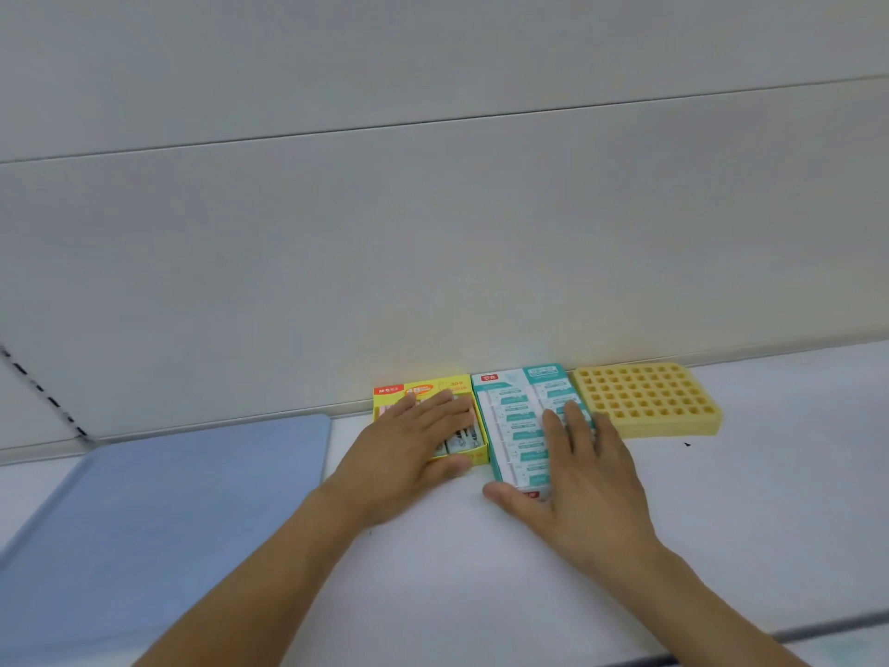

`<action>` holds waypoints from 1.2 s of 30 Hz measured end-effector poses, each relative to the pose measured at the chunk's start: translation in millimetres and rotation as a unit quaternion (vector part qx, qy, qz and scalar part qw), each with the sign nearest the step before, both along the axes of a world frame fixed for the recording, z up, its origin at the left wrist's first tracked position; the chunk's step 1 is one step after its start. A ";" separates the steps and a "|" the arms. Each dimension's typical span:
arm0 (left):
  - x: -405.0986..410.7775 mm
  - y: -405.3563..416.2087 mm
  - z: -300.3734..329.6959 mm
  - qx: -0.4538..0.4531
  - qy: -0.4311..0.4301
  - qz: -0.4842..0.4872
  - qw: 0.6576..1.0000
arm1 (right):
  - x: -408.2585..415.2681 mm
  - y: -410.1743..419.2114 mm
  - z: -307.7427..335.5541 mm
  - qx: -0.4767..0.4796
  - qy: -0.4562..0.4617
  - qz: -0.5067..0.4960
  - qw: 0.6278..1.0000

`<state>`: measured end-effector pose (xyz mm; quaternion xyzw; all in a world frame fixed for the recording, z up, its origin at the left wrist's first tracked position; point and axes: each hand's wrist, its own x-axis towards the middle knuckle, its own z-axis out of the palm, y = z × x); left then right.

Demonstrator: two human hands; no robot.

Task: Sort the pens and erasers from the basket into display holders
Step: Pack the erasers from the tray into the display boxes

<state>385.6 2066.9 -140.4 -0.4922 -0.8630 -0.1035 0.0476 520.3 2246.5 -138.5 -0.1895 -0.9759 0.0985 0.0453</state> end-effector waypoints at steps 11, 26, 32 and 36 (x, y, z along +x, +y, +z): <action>16.3 -21.6 11.9 0.148 -0.095 0.164 0.971 | 1.4 -3.0 1.0 0.006 0.030 0.052 0.998; 15.1 -33.8 -12.9 0.026 -0.067 0.171 0.983 | -31.6 -35.8 12.2 0.023 -0.013 0.239 0.971; 9.7 -41.8 -24.2 0.083 -0.108 0.130 0.982 | -38.8 -35.1 16.8 -0.022 -0.025 0.241 0.970; 10.2 -38.2 -20.3 0.025 -0.056 0.148 0.987 | -46.9 -34.1 15.7 -0.064 -0.014 0.244 0.968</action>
